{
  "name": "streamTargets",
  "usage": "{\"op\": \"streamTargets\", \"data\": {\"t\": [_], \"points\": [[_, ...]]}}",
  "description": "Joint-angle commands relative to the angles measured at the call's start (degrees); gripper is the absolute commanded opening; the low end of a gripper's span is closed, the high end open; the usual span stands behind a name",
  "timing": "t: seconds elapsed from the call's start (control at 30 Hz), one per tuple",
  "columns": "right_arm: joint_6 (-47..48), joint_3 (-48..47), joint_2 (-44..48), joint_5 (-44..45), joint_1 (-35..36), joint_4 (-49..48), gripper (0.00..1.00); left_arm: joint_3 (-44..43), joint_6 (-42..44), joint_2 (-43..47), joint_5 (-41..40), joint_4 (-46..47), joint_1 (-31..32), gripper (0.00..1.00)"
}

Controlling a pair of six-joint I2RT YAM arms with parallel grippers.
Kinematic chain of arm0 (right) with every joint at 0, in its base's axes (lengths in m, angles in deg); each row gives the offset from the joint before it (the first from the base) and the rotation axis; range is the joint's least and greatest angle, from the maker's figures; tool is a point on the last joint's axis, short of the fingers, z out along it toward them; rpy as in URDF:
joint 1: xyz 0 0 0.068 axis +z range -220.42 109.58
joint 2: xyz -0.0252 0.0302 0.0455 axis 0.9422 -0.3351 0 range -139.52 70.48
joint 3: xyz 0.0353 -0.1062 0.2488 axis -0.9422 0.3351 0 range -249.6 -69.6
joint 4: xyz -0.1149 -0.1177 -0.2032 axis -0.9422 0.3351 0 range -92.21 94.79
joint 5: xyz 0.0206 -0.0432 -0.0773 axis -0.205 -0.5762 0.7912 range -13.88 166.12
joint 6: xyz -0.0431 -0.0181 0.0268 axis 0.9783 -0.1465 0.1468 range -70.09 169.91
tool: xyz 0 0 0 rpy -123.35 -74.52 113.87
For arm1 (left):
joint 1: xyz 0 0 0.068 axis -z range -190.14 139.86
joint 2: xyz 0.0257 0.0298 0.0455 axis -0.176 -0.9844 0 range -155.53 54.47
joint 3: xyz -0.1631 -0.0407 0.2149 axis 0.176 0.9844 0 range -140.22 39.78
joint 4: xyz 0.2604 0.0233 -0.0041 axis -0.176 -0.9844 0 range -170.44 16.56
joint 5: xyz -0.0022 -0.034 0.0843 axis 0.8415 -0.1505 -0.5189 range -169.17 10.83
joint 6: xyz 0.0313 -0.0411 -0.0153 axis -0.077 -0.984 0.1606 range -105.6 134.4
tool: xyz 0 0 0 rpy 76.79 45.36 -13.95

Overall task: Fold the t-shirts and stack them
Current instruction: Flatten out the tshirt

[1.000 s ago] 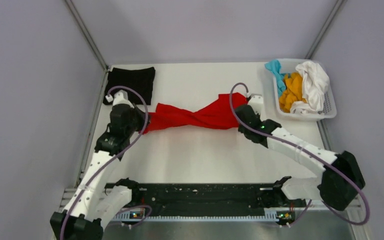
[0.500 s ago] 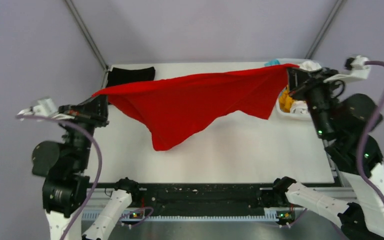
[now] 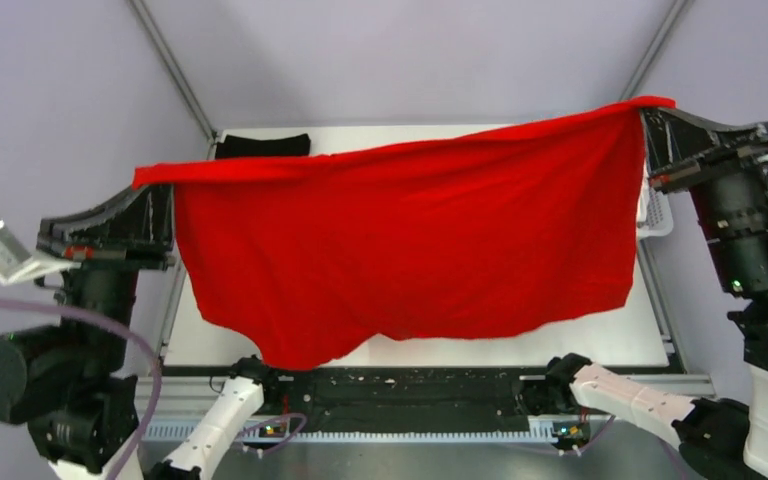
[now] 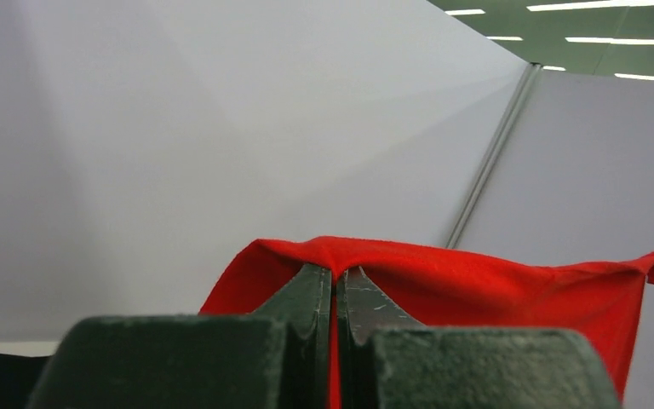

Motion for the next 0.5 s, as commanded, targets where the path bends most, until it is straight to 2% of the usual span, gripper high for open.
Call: {"op": "streamTargets", "data": {"t": [0.0, 0.13, 0.2, 0.27, 0.37, 0.47], "points": [[5.31, -0.37, -6.63, 12.30, 0.21, -1.44, 0.00, -2.70, 3.33, -10.61, -5.72, 3.36, 0.05, 0.00], [10.47, 5.01, -12.67, 27.76, 0.16, -7.37, 0.00, -7.76, 5.50, -24.02, -13.10, 3.69, 0.05, 0.00], [12.81, 10.10, -15.34, 31.26, -1.27, -11.99, 0.00, -9.20, 6.91, -31.98, -16.67, 4.10, 0.05, 0.00], [7.99, 14.57, -17.82, 26.29, -6.84, -12.91, 0.00, -9.68, 7.48, -40.77, -19.10, 4.34, -0.37, 0.00], [0.55, 22.92, -22.45, 10.85, -17.67, -15.61, 0.00, -7.89, 7.40, -52.92, -17.74, 6.83, -1.69, 0.00], [-1.37, 30.80, -29.18, 4.75, -21.31, -24.11, 0.00, -8.19, 6.48, -66.75, -13.07, 8.64, -2.34, 0.04]]}}
